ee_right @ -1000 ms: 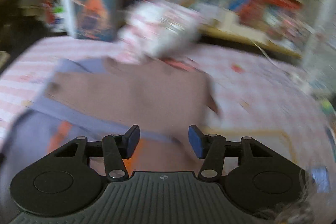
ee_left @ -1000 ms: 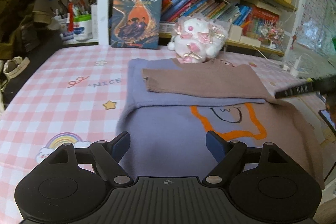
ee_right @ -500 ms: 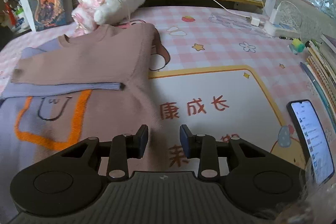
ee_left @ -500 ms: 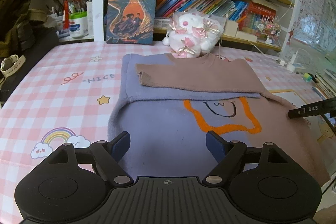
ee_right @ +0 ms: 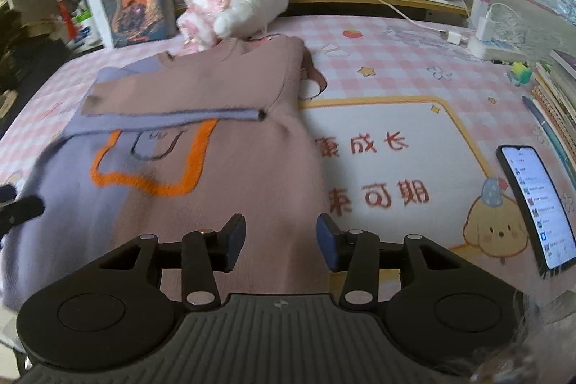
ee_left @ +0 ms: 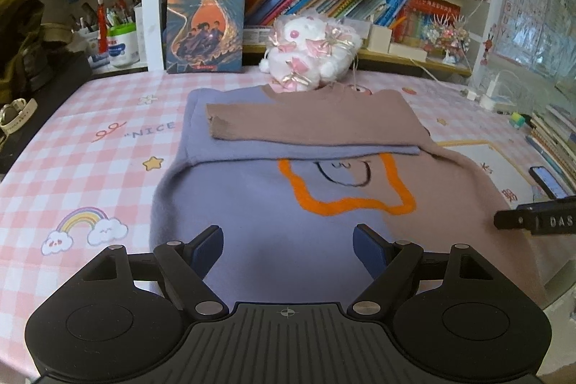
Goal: Fold clothes
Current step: 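Withdraw the right gripper and move both grippers to the sweater hem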
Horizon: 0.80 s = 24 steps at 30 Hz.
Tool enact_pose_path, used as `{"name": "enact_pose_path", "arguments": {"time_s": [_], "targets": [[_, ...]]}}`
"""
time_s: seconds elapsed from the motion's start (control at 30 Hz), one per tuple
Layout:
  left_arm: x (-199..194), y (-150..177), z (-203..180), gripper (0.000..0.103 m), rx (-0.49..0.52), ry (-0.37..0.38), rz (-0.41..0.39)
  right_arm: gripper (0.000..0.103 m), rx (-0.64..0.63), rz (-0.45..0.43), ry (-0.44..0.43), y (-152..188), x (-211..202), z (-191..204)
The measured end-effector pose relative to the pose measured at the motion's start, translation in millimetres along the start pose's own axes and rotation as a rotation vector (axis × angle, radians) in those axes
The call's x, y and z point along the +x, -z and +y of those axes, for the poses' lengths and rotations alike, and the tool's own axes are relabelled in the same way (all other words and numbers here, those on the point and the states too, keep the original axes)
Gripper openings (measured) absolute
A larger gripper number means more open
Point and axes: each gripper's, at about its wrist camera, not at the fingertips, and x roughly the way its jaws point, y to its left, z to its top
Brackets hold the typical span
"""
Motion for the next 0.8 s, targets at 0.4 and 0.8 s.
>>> {"name": "enact_pose_path", "arguments": {"time_s": [0.4,0.8], "targets": [[-21.0,21.8,-55.5,0.082,0.003,-0.038,0.043,0.046,-0.020,0.024,-0.055,35.8,-30.8,-35.8],[-50.1,44.9,-49.9,0.082,-0.069,-0.154,0.072,0.046,-0.005,0.049,-0.122,63.2,-46.3,-49.3]]}}
